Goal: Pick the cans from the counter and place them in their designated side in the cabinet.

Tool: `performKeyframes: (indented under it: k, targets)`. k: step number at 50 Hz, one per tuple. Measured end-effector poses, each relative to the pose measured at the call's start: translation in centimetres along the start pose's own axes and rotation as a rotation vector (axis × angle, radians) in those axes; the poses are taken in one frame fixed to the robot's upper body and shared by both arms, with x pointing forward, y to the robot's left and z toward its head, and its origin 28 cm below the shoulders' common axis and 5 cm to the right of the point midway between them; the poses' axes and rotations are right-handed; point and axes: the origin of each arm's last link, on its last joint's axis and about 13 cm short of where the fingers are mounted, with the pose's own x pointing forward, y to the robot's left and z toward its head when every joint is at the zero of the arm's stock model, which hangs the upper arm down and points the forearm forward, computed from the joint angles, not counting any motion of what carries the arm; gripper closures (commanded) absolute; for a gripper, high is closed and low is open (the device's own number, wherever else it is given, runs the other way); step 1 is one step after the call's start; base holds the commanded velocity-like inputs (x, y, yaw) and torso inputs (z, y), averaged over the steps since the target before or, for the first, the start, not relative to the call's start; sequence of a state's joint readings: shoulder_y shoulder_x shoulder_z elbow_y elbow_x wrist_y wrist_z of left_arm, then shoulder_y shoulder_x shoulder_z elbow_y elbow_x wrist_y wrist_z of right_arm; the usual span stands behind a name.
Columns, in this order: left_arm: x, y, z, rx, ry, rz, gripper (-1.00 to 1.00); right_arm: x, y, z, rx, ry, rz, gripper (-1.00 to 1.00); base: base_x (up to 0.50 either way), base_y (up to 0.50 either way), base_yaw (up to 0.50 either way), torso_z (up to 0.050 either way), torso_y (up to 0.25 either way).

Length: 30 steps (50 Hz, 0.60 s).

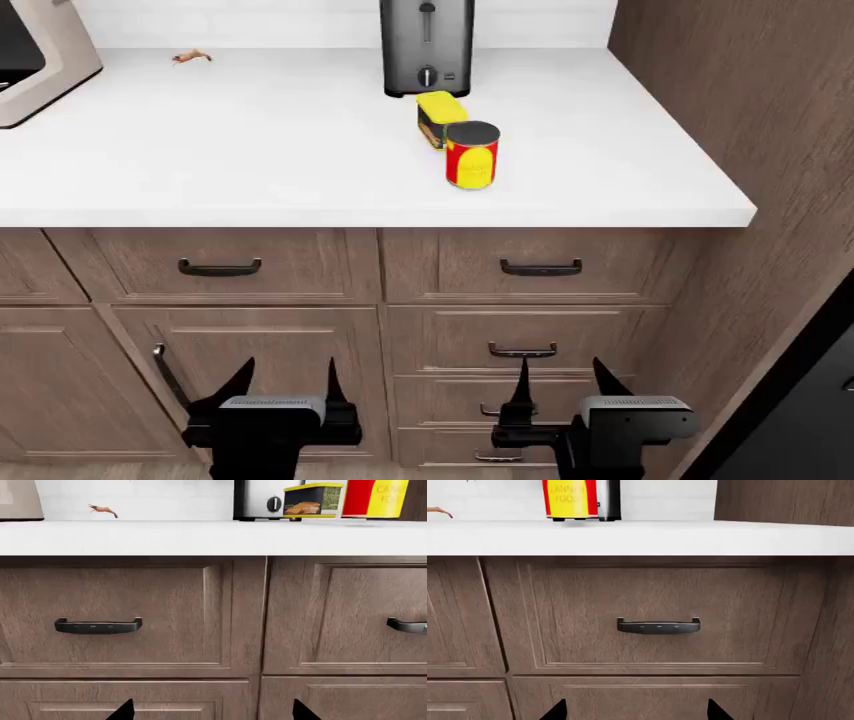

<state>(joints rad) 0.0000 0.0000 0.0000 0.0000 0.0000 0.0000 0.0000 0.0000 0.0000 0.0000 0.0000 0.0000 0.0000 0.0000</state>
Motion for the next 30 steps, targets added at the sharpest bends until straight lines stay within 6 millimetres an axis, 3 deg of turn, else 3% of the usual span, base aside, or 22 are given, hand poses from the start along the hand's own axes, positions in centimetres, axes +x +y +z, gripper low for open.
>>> performKeyframes:
  k: [11, 21, 30]
  targets:
    - [-0.02, 0.01, 0.14, 0.002, -0.005, -0.004, -1.0, 0.08, 0.12, 0.1, 0.001, -0.007, 0.005, -1.0, 0.0, 0.0, 0.0, 0.0, 0.0]
    - [0.03, 0.03, 0.2, 0.004, -0.009, -0.005, -1.0, 0.1, 0.16, 0.14, 0.01, -0.011, 0.016, -1.0, 0.01, 0.48, 0.0, 0.0, 0.0]
    - [0.04, 0.15, 0.4, 0.013, -0.024, -0.008, -1.0, 0.21, 0.23, 0.26, 0.017, -0.014, 0.003, -1.0, 0.0, 0.0, 0.0, 0.0, 0.0]
